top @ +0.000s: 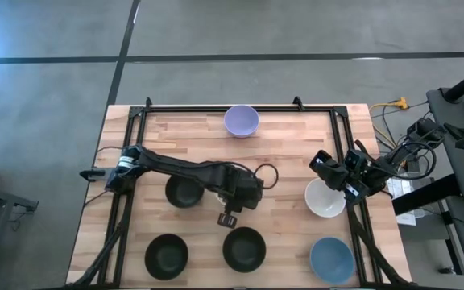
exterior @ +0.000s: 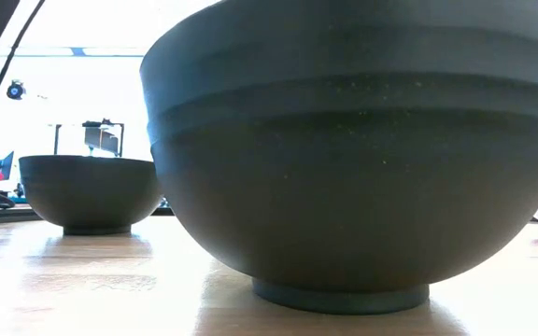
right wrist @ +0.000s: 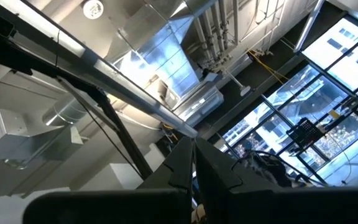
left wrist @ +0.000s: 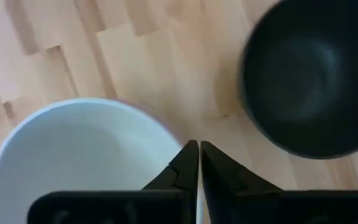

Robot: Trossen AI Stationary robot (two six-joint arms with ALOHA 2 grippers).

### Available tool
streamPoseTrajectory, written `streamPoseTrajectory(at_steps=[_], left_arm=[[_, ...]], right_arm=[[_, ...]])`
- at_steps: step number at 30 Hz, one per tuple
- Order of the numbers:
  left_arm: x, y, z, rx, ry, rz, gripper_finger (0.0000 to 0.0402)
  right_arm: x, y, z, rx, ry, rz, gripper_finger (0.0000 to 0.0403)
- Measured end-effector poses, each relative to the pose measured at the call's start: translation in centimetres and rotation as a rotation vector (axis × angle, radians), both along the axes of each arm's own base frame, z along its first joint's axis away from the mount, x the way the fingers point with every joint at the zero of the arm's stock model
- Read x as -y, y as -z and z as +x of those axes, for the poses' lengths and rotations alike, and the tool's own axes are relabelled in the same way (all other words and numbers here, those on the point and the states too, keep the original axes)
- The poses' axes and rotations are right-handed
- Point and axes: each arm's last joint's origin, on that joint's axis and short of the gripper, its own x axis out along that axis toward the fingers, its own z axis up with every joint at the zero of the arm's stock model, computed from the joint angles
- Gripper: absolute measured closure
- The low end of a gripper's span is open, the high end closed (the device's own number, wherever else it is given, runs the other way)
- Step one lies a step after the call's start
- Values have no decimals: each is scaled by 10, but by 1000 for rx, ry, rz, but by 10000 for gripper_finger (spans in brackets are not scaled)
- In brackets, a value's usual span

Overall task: Nest bowls inside each other
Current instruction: Stack the top white bowl on top of the pink bowl, then stack the purple bowl on top of the white bowl

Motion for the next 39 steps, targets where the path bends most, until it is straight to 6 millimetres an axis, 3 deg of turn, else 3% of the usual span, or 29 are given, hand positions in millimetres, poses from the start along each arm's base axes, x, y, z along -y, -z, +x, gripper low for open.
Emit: streamPoseTrajectory(at_steps=[11, 26, 32, 39], left_arm=[[-8, 20, 7, -58, -27, -25, 401], [-13, 28, 10, -92, -59, -54, 402], [-26, 7, 0, -77, -121, -43, 402], [-38, -60, -49, 47, -266, 20, 401]], right_arm=[[-1, 1, 1, -19, 0, -12, 390], [-1, 2, 2, -21, -12, 0, 390], [-2, 4, 3, -37, -28, 6, 390], [-6, 8, 4, -80, -56, -12, 390]])
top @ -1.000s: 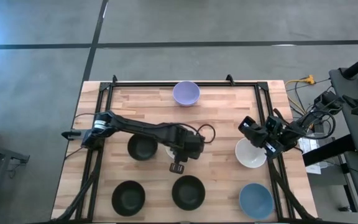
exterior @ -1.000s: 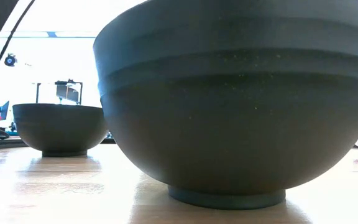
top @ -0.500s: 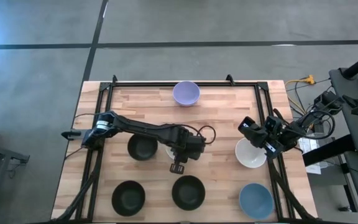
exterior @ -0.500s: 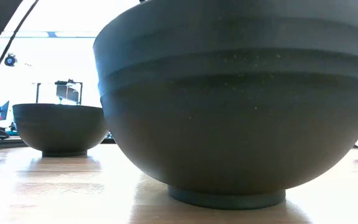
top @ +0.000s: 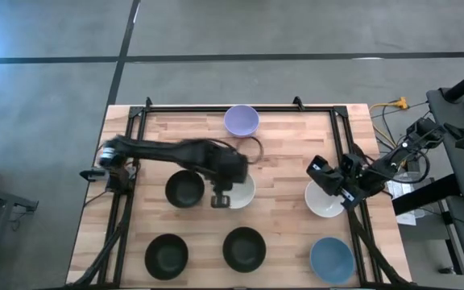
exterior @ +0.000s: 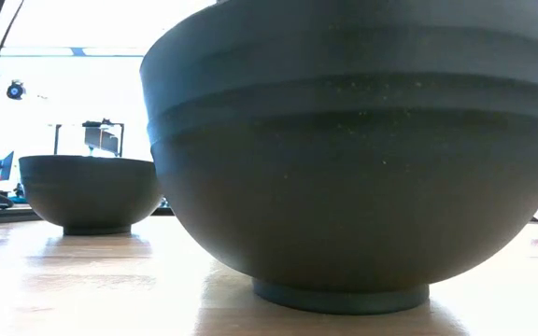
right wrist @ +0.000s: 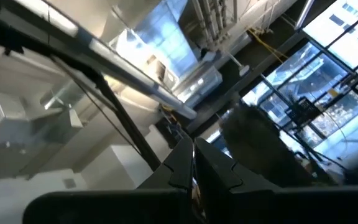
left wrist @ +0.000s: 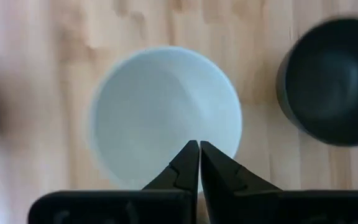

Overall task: Nest bowls inside each other
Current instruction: Stack the purple bowl on top of the white bowl

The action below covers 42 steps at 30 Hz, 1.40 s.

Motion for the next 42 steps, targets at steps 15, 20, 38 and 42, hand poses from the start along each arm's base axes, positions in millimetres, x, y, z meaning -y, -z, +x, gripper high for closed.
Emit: streamPoseTrajectory(at_steps=[15, 20, 38, 42], left_arm=[[-17, -73, -103, 829, -147, -237, 401], [-19, -72, -120, 1235, -150, -353, 401], [-22, -35, -139, 1342, -342, -588, 401], [-19, -41, -148, 1365, -308, -587, 401]], right_arm=[[38, 23, 49, -45, -280, 22, 390], [96, 41, 71, -162, -105, 4, 390], [242, 49, 113, -1140, 46, -801, 322], [258, 56, 140, -1249, -47, -912, 271]])
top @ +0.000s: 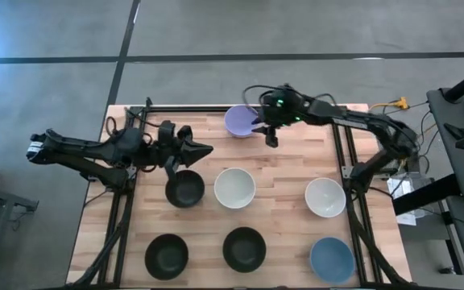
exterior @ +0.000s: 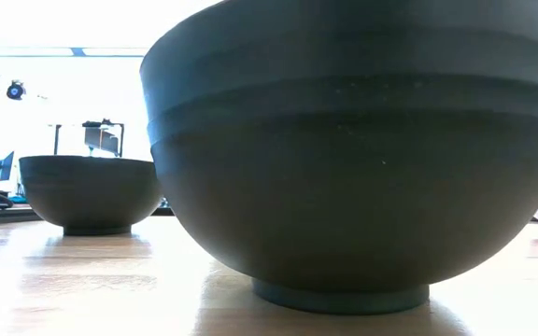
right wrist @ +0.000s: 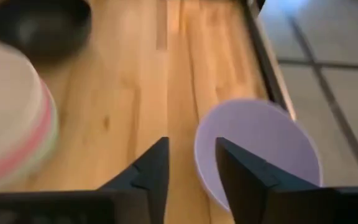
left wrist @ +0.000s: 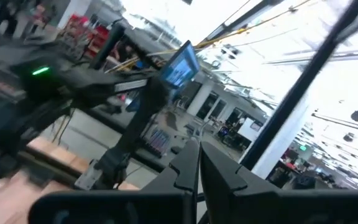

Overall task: Nest bowls inside each other
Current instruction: Stack the purple bowl on top of the white bowl

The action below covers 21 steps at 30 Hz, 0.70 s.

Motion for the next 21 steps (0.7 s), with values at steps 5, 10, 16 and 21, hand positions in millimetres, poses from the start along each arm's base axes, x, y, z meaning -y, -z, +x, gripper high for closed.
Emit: streamPoseTrajectory(at_steps=[5, 10, 16, 21], left_arm=[[4, -12, -28, 62, 12, 77, 401], [0, -14, -57, 7, -3, 101, 401], [-6, -12, -80, -22, -50, 95, 402], [-8, -2, -92, -13, -57, 116, 402]], right_arm=[[17, 18, 29, -180, -56, 19, 232], [31, 42, 52, -300, -64, 33, 221], [45, 70, 72, -395, 0, 7, 221], [47, 84, 79, -538, 69, -13, 268]])
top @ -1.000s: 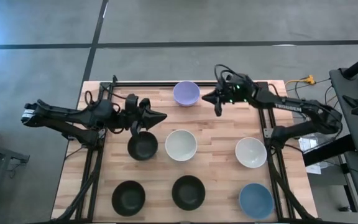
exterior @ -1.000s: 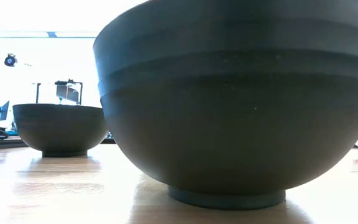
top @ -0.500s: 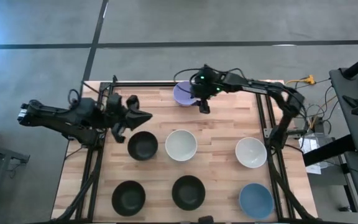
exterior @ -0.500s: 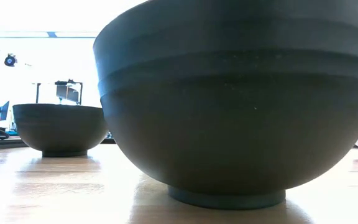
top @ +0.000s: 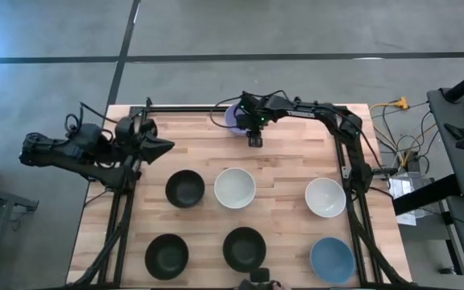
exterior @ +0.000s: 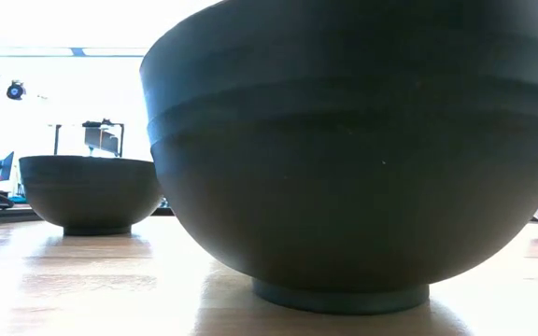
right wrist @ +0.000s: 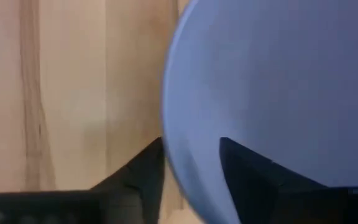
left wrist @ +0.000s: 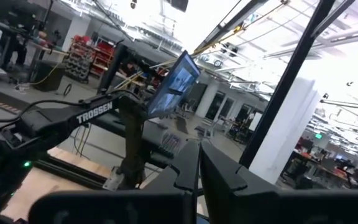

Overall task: Nest bowls inside each other
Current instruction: Stack the purple bowl on top of the white bowl

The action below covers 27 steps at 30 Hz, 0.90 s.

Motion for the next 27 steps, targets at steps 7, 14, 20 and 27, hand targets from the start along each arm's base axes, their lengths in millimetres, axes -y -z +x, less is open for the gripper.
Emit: streamPoseTrajectory(at_steps=[7, 14, 20, 27], left_arm=[[-3, 23, -11, -18, -47, 19, 402], [-9, 37, -44, 66, -84, 8, 402], [-13, 59, -61, 98, -94, -5, 402], [-14, 88, -63, 98, -90, -142, 402]], right_arm=[[-3, -20, 0, 14, 149, 62, 386], [-36, -97, -20, 265, 307, 267, 393], [-114, -161, -46, 504, 206, 336, 393], [-223, -182, -72, 943, 150, 502, 394]])
